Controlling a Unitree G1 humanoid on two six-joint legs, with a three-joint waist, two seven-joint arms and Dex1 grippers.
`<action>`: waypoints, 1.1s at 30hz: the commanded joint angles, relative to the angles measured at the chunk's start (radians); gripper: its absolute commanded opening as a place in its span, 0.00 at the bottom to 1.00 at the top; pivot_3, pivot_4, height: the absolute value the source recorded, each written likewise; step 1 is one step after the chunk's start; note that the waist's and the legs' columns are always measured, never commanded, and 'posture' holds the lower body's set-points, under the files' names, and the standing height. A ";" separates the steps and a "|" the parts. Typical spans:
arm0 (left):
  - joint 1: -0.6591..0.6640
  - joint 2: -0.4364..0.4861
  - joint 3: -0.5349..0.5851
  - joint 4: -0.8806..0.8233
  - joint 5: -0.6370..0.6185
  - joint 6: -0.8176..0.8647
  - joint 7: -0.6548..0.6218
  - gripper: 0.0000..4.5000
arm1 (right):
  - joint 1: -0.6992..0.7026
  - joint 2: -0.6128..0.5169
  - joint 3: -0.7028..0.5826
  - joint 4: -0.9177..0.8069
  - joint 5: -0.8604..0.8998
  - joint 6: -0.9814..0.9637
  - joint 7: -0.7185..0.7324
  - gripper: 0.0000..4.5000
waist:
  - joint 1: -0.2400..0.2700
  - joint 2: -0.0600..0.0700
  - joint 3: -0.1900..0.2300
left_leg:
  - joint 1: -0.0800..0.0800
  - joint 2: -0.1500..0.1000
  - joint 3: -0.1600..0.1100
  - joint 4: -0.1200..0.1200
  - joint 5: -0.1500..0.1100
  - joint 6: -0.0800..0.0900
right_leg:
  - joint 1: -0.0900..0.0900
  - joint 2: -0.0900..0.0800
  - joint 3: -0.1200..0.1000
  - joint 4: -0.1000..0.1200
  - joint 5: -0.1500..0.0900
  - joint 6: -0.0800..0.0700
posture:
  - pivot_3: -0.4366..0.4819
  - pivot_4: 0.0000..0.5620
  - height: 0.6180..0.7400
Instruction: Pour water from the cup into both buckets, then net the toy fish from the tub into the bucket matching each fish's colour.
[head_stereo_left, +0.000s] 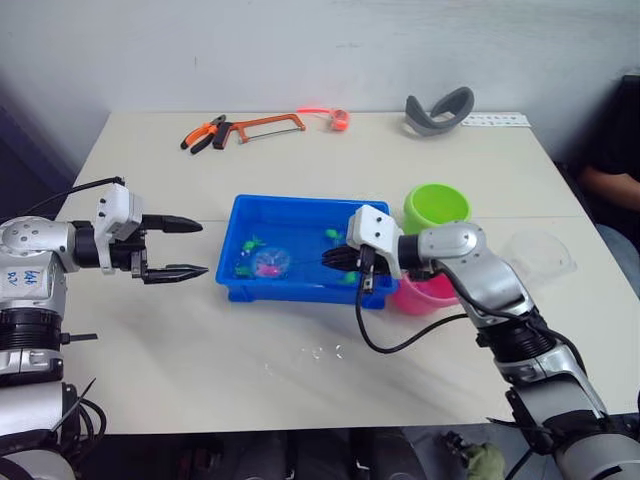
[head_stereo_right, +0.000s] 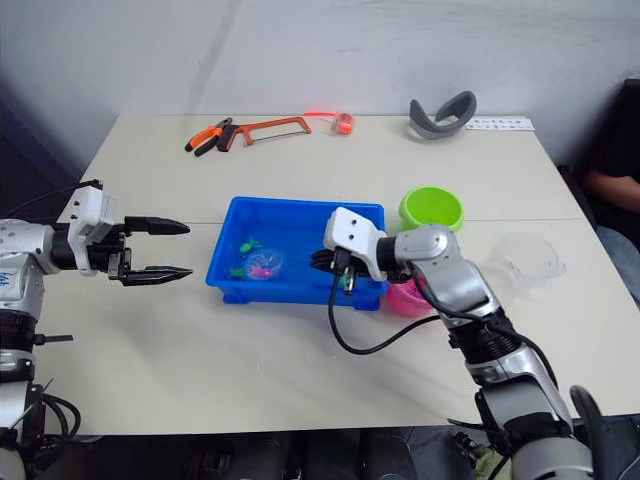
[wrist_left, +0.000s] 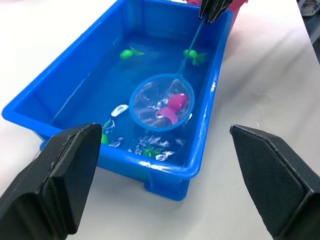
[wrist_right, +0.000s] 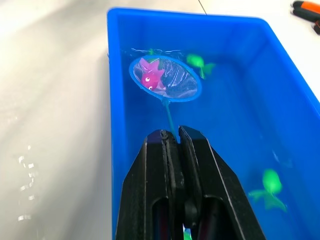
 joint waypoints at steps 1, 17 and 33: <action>-0.037 -0.012 0.012 -0.003 -0.012 -0.007 0.006 0.99 | -0.008 -0.033 -0.068 -0.049 0.035 -0.022 0.006 0.00 | 0.001 0.000 0.000 | 0.000 0.000 0.000 0.000 0.000 0.000 | 0.000 0.000 0.000 0.000 0.000 0.000 | 0.48 0.27 1.00; -0.141 -0.218 -0.006 -0.229 -0.158 0.291 0.093 0.99 | 0.270 -0.258 -0.517 -0.458 0.397 0.147 0.003 0.00 | 0.023 0.000 0.000 | 0.000 0.000 -0.001 0.001 0.000 0.000 | 0.003 0.000 -0.003 -0.001 0.000 0.000 | 0.48 0.27 1.00; -0.144 -0.471 -0.171 -0.425 -0.137 0.309 0.203 0.99 | 0.978 -0.278 -1.135 -0.611 0.293 -0.086 -0.040 0.00 | 0.050 0.000 0.000 | 0.004 -0.001 -0.001 0.001 0.001 0.001 | 0.007 0.001 -0.002 -0.002 0.000 0.001 | 0.48 0.27 1.00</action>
